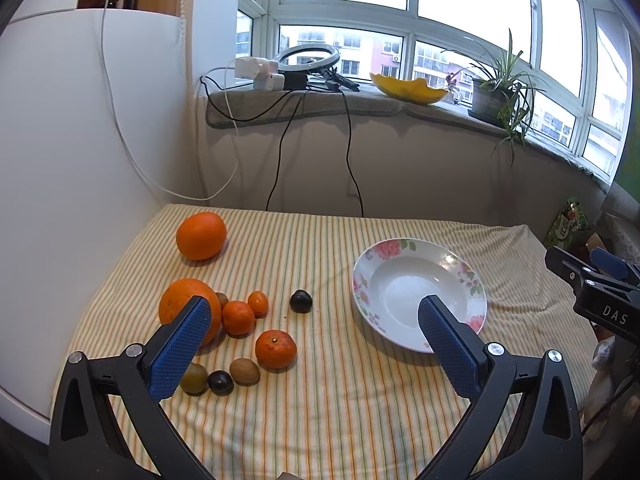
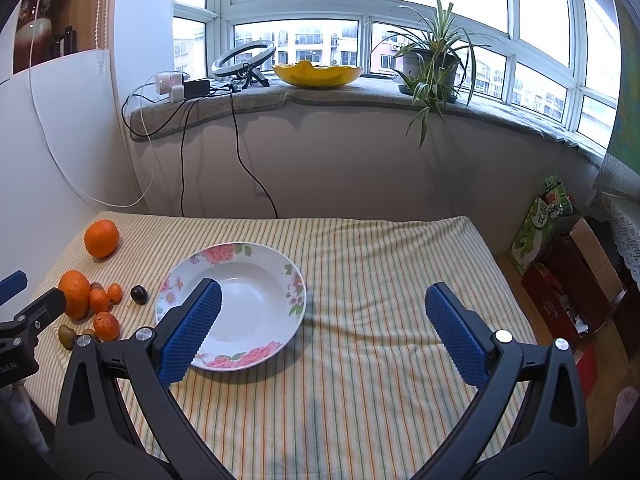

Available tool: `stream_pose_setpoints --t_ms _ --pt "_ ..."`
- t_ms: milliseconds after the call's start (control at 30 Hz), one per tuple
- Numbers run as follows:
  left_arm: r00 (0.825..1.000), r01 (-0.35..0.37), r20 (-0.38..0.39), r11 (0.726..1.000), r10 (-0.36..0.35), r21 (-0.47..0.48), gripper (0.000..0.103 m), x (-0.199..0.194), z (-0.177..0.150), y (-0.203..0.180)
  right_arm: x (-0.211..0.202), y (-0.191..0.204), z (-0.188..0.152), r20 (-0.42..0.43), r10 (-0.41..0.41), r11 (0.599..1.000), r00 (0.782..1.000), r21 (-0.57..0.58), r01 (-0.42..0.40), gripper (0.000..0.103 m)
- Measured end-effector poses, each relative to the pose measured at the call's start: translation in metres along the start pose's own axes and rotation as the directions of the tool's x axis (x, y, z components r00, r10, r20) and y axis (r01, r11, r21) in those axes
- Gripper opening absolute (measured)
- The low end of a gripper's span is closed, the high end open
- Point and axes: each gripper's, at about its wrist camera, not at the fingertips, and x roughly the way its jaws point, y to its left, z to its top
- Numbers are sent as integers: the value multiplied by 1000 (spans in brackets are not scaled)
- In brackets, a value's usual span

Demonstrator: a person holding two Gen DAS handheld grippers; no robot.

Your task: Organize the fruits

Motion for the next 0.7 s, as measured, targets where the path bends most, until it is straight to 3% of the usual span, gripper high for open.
stream_pose_setpoints --t_ms 700 --pt "1000 -10 4 1000 10 -7 101 -1 -1 6 -2 8 1 2 13 1000 1000 -11 -13 103"
